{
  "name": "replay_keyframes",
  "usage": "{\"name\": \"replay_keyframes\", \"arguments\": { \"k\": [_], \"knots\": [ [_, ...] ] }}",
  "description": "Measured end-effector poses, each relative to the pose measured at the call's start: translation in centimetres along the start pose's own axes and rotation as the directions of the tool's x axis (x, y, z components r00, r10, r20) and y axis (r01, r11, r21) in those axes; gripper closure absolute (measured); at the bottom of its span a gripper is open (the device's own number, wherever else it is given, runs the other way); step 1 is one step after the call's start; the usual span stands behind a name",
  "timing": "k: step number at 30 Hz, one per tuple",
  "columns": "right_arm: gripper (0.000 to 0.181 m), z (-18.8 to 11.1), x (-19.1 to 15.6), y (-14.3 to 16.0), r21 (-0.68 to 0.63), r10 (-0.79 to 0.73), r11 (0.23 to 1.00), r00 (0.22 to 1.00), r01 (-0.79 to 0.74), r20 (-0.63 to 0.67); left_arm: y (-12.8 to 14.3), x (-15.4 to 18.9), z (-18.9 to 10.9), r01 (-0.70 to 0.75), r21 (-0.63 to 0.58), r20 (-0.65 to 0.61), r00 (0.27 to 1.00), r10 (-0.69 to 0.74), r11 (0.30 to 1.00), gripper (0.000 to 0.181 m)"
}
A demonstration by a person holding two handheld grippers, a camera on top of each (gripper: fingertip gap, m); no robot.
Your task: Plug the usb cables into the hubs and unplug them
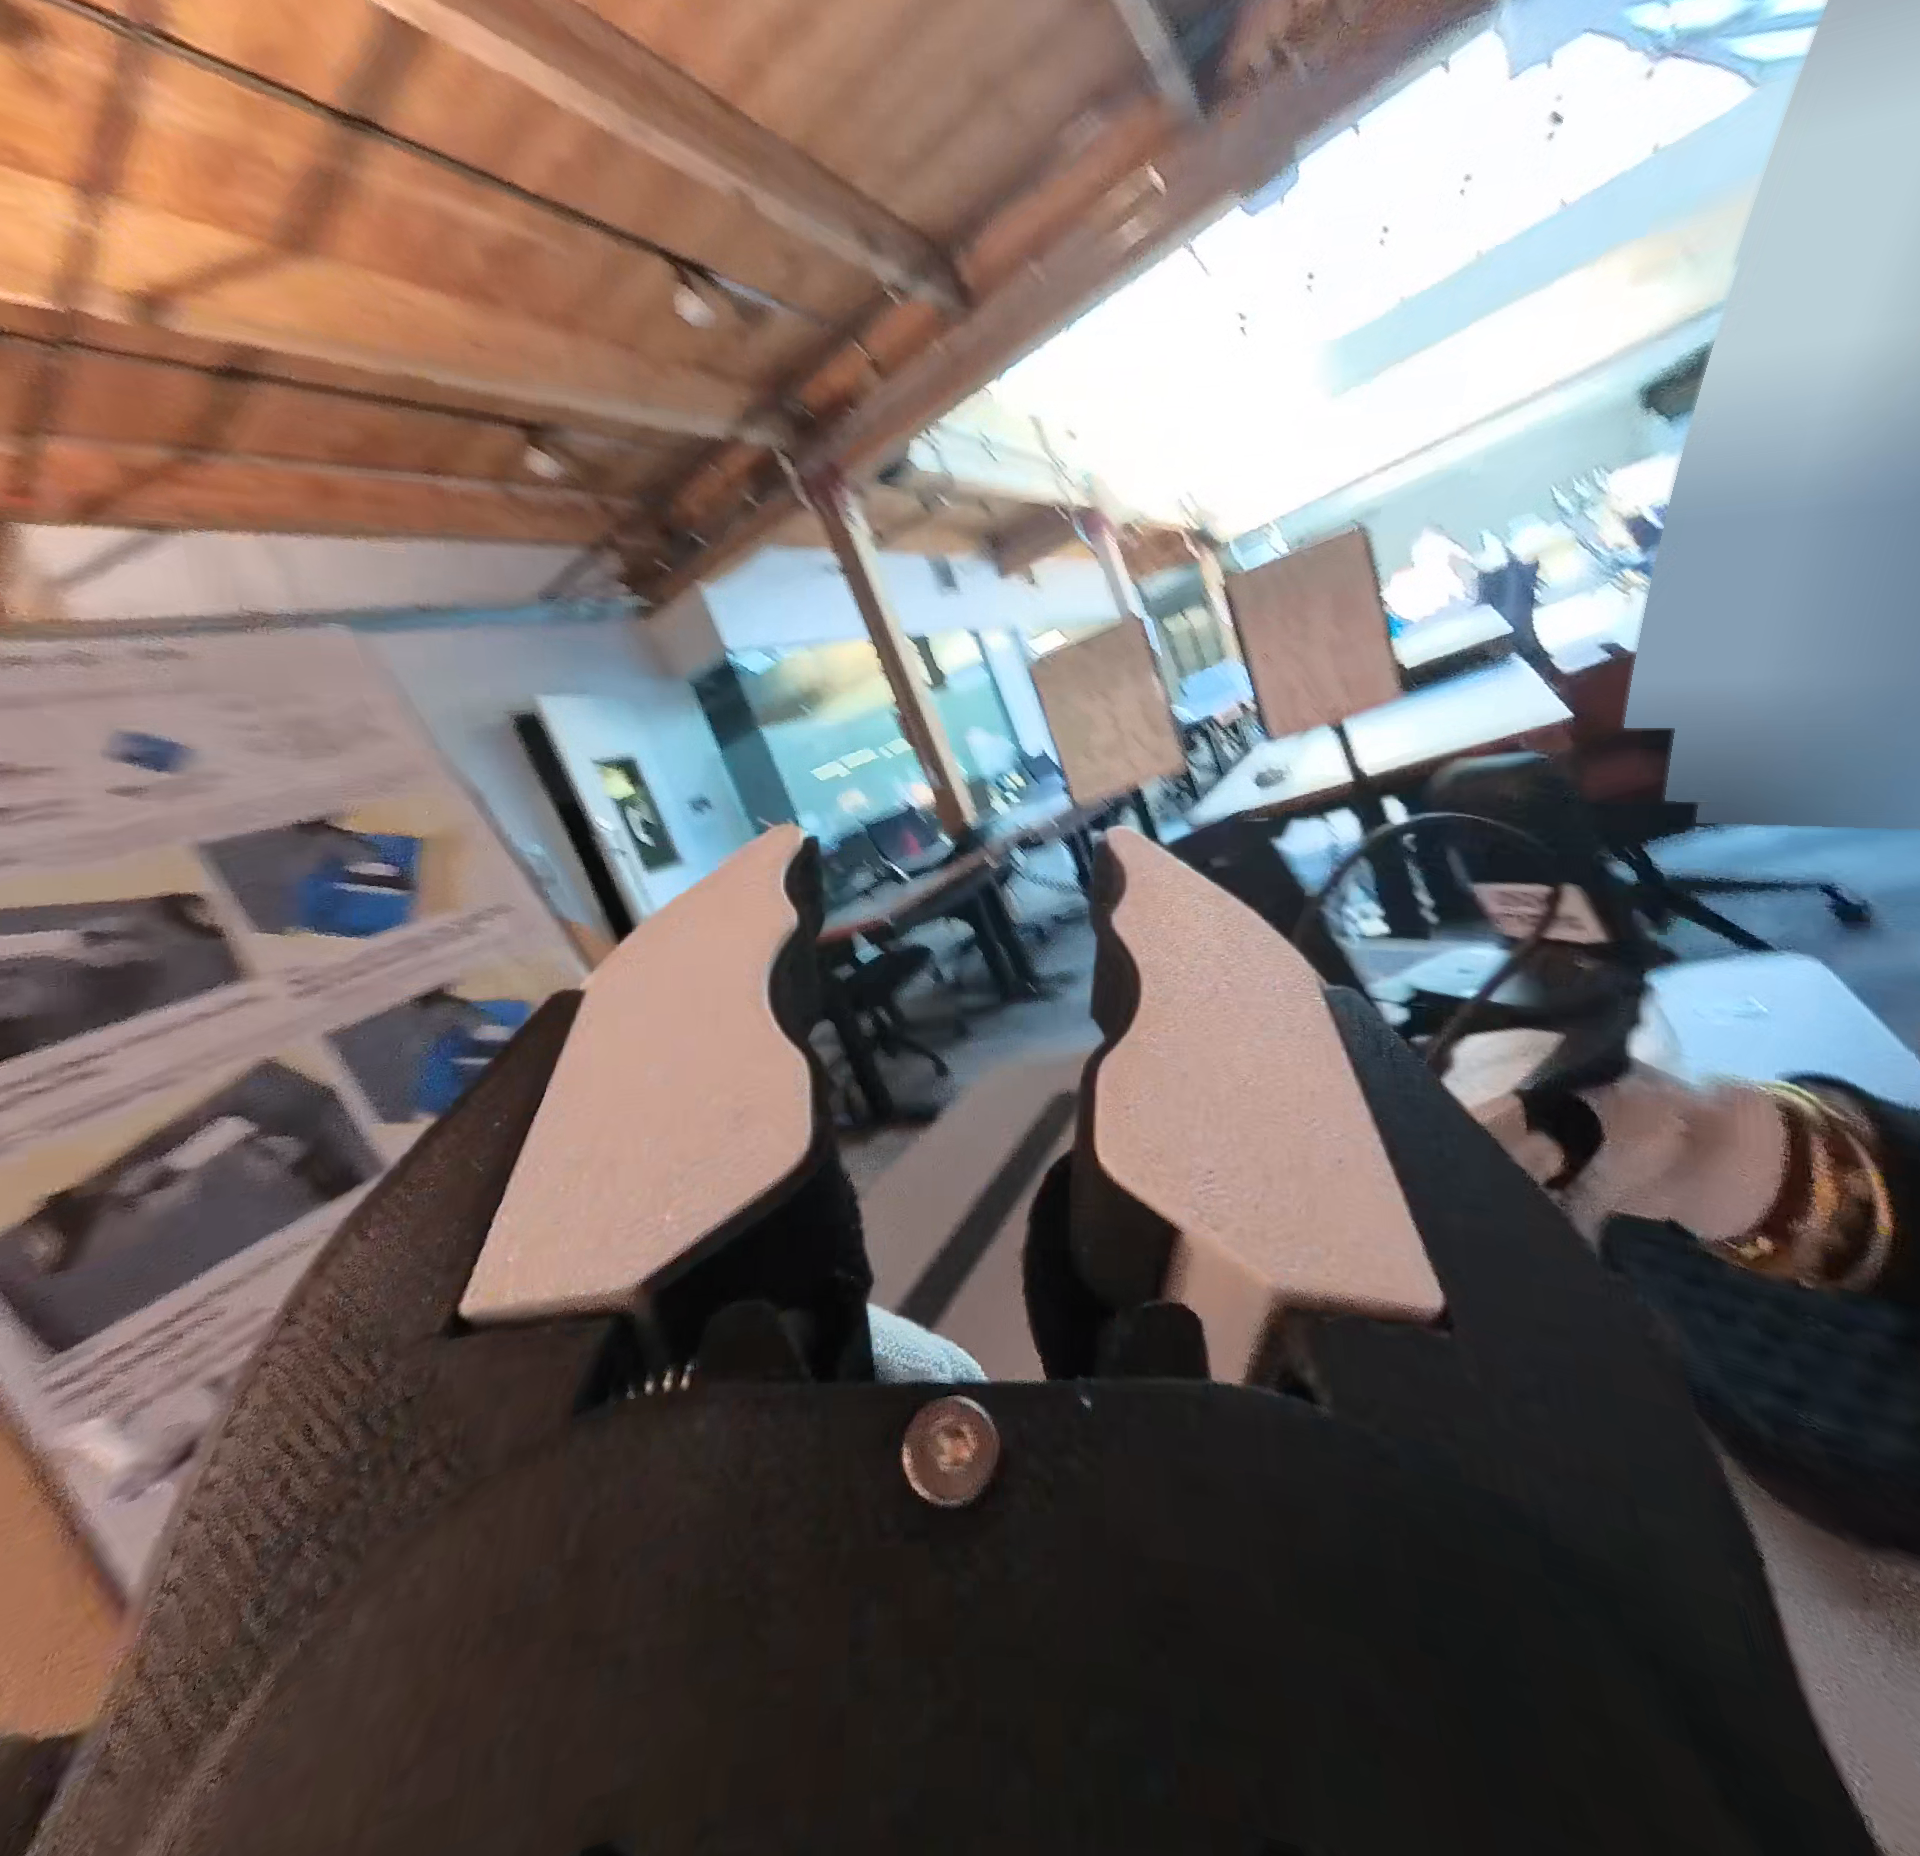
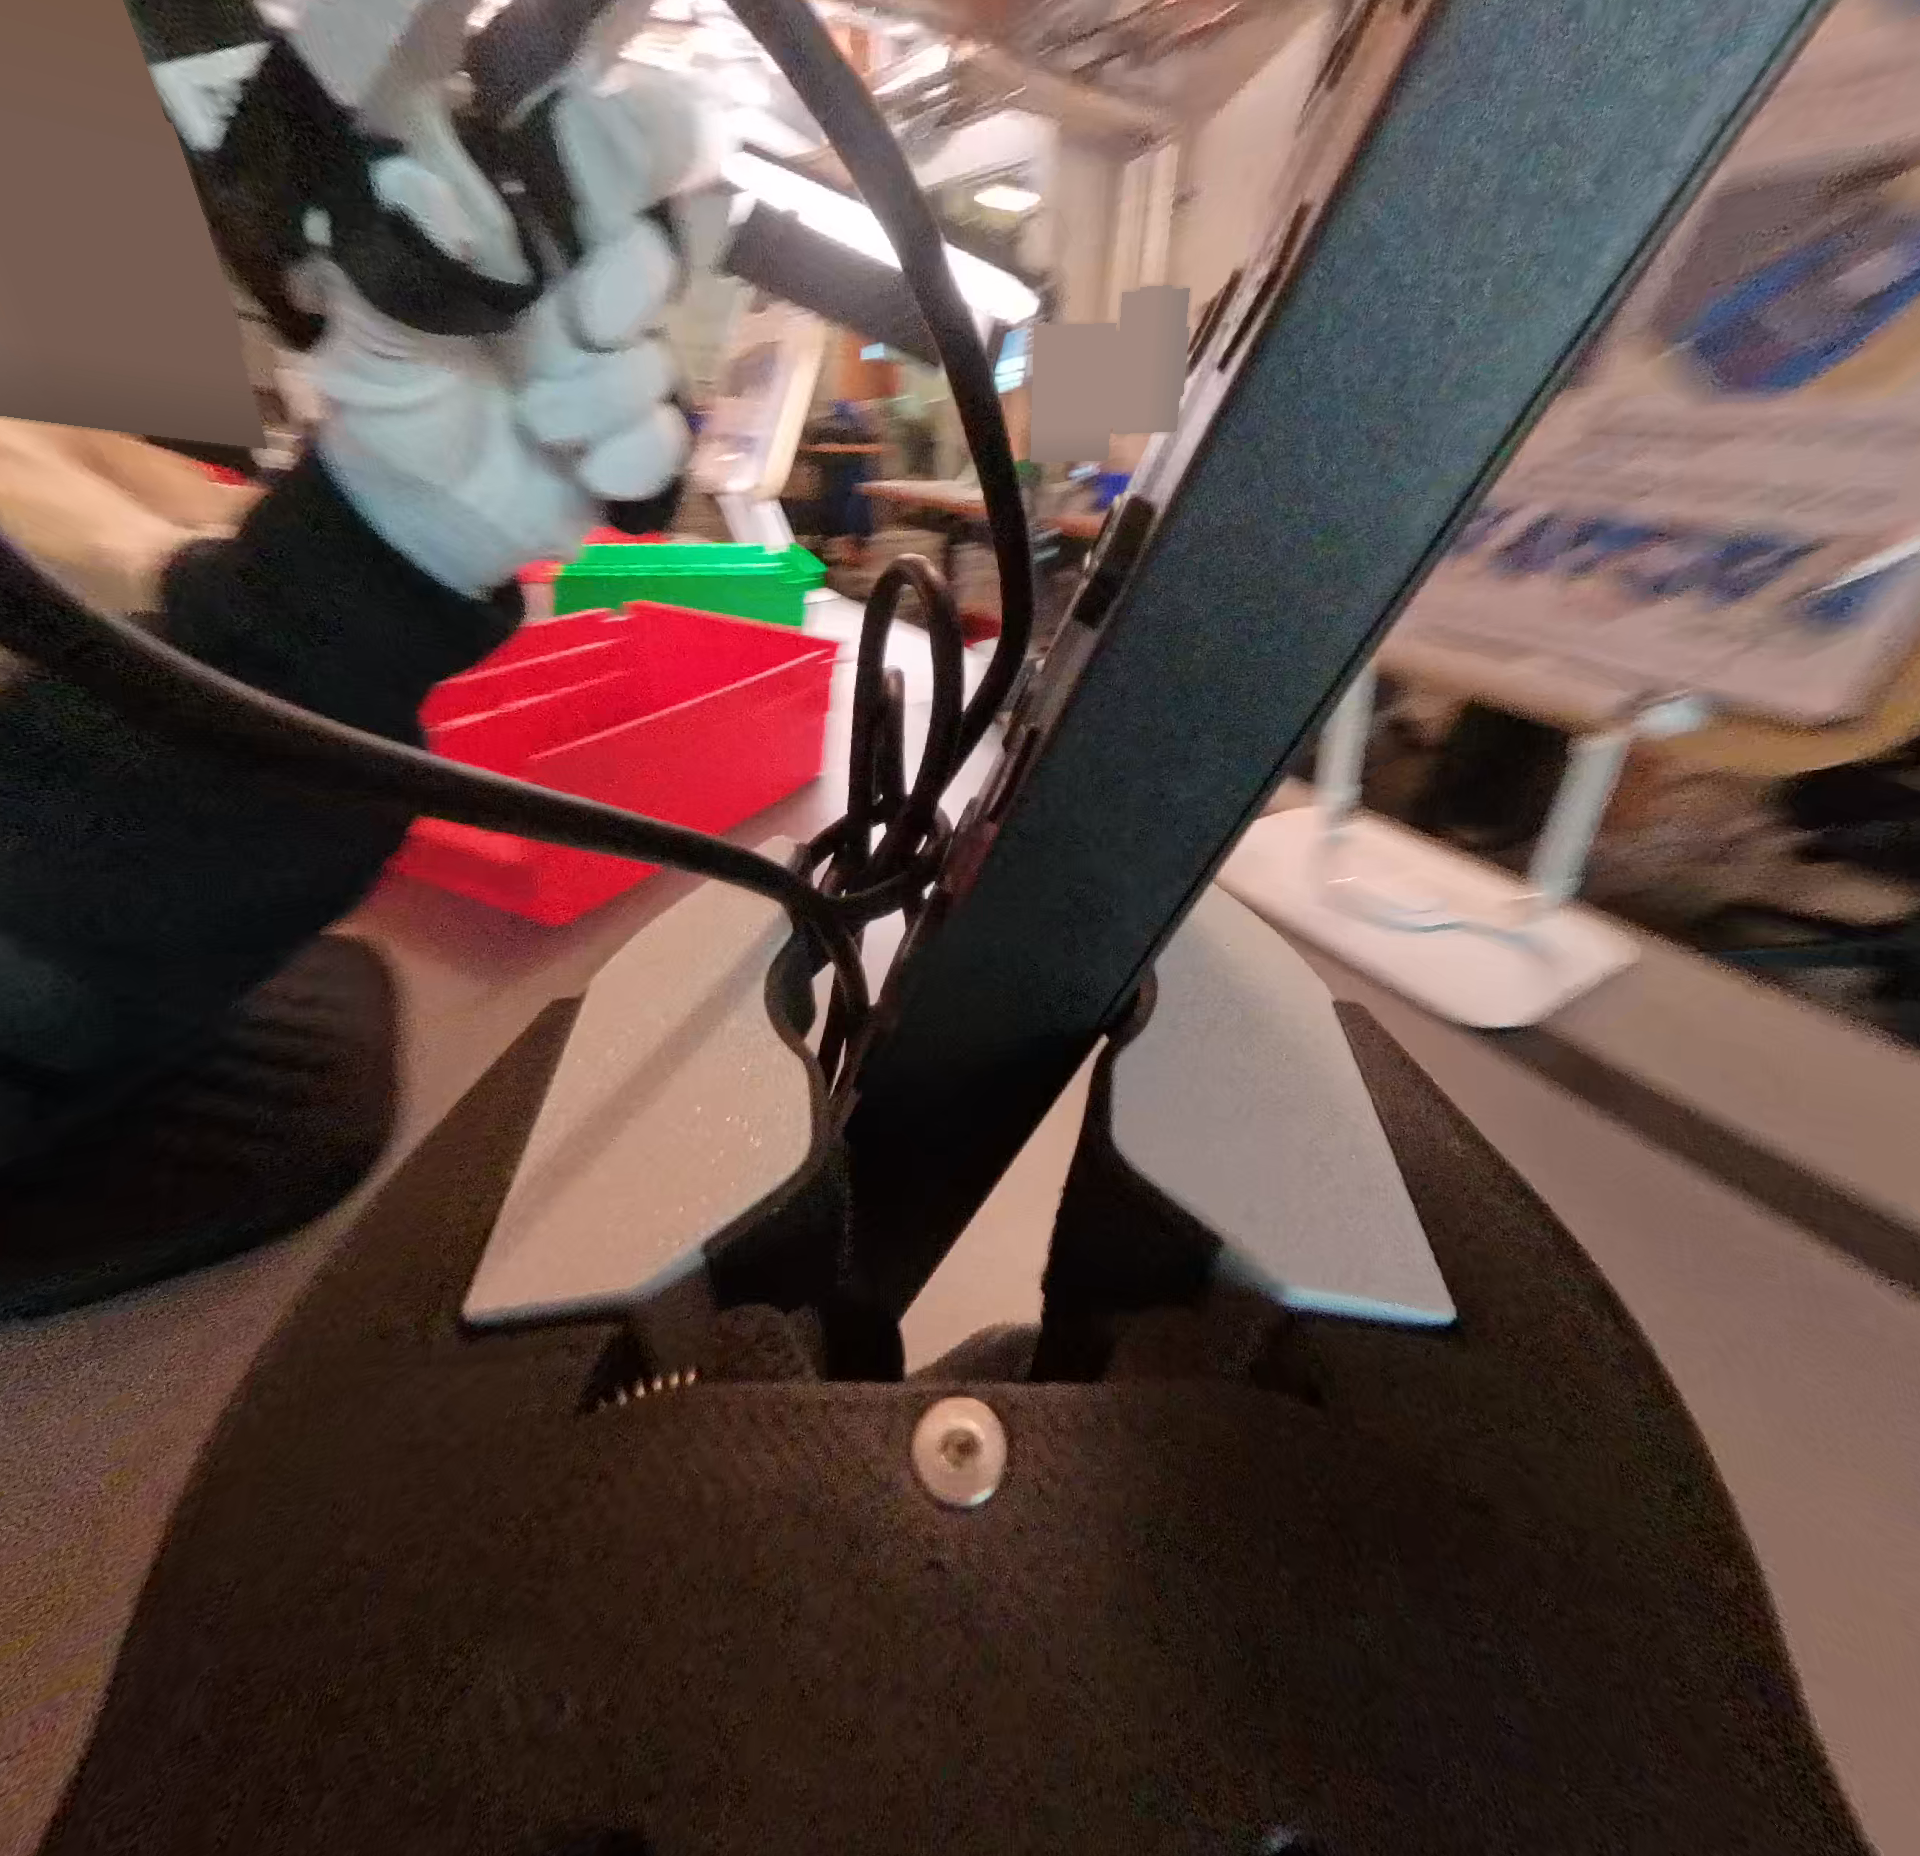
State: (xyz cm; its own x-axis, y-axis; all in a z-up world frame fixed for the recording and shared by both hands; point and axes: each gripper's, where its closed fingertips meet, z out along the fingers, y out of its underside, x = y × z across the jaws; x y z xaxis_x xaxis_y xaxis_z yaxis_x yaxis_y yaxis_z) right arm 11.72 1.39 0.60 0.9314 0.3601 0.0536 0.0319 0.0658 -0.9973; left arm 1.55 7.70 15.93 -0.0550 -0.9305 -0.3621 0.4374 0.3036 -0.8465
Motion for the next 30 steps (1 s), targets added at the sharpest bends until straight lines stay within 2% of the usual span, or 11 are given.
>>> {"name": "replay_keyframes", "arguments": {
  "k": [3,5,7,9,11,13,16,19,24,27,30],
  "knots": [
    [0.129,-4.3,3.5,-4.1,0.032,-0.155,0.986,0.968,0.165,-0.197,-3.1,-2.3,-2.5,-0.069,0.08,0.129,0.99,0.059,0.994,0.137],
    [0.128,-7.7,6.4,-6.6,-0.017,-0.236,0.97,0.925,0.242,-0.297,-4.8,-3.4,-4.1,-0.107,0.104,0.193,0.978,0.085,0.989,0.139],
    [0.129,-11.2,10.6,-8.2,-0.149,-0.325,0.946,0.855,0.289,-0.403,-6.2,-4.3,-5.5,-0.124,0.116,0.251,0.964,0.091,0.985,0.14],
    [0.128,-14.5,15.5,-7.8,-0.349,-0.433,0.89,0.782,0.293,-0.448,-7.5,-4.9,-6.8,-0.138,0.131,0.294,0.951,0.094,0.982,0.141],
    [0.128,-17.4,20.3,-5.4,-0.556,-0.503,0.803,0.745,0.214,-0.439,-8.8,-5.2,-8.1,-0.169,0.158,0.327,0.938,0.11,0.973,0.142],
    [0.128,-20.3,24.0,-1.4,-0.754,-0.559,0.647,0.743,0.114,-0.368,-10.0,-5.3,-9.3,-0.197,0.18,0.351,0.928,0.124,0.964,0.144],
    [0.128,-23.8,26.8,4.6,-0.917,-0.529,0.399,0.815,-0.007,-0.236,-11.4,-5.6,-10.9,-0.226,0.201,0.393,0.91,0.133,0.953,0.146],
    [0.129,-25.6,27.5,8.6,-0.976,-0.446,0.214,0.883,-0.05,-0.143,-12.3,-5.7,-11.9,-0.234,0.217,0.411,0.903,0.129,0.948,0.147],
    [0.132,-26.6,27.8,12.2,-0.998,-0.332,-0.028,0.942,-0.052,-0.04,-12.7,-5.6,-12.3,-0.243,0.219,0.418,0.899,0.134,0.945,0.149],
    [0.133,-27.2,28.2,13.8,-0.99,-0.291,-0.105,0.954,-0.099,-0.065,-12.5,-5.6,-12.0,-0.243,0.201,0.416,0.898,0.142,0.949,0.149],
    [0.136,-27.2,28.4,15.6,-0.988,-0.275,-0.112,0.959,-0.104,-0.069,-12.3,-5.5,-11.8,-0.249,0.185,0.417,0.896,0.153,0.951,0.15]
  ]
}}
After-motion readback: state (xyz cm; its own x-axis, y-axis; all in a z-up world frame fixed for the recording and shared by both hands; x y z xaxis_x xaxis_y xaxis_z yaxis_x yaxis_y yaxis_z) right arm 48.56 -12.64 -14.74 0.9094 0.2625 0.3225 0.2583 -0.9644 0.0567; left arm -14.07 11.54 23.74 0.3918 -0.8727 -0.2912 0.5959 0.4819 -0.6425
